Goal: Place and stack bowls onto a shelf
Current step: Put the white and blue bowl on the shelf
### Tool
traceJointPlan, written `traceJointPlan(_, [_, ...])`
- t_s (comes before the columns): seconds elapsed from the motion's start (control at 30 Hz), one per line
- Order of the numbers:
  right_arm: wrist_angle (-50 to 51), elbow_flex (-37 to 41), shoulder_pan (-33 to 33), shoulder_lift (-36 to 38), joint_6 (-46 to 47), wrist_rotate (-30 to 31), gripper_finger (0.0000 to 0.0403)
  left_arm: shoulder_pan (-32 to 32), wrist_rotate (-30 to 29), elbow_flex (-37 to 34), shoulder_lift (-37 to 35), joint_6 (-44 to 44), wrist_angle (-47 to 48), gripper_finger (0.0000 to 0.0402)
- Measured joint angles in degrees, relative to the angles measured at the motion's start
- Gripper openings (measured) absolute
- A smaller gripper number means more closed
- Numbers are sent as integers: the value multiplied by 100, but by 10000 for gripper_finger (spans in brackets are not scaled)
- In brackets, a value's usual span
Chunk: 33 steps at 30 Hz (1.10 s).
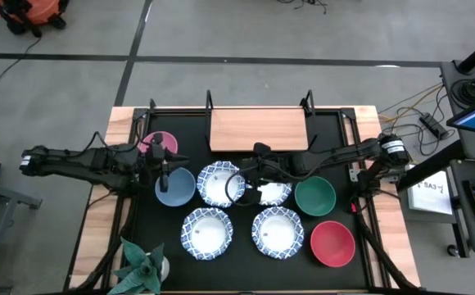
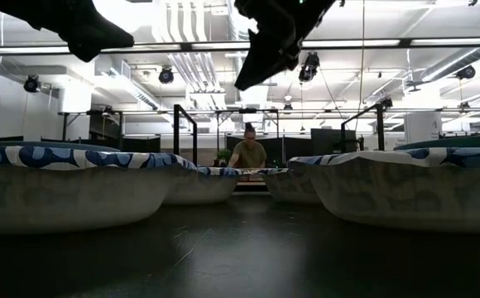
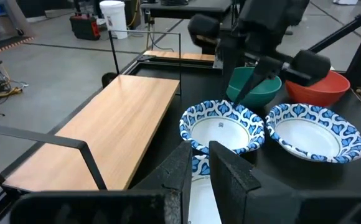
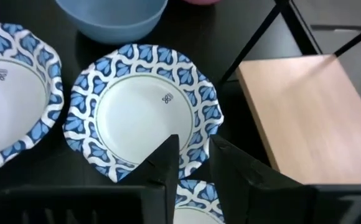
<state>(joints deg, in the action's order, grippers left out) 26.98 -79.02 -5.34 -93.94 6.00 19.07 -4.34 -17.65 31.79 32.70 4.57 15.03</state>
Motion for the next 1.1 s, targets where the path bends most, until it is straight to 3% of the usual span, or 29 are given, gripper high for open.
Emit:
traceJointPlan(0.43, [-301,4,269,-150,499,2,208,0,0,-2,36,-3,-3,37])
traceJointPlan(1.1, [-469,-20,752,-1527,754,-109,184,0,0,-2,58,-46,-1,37])
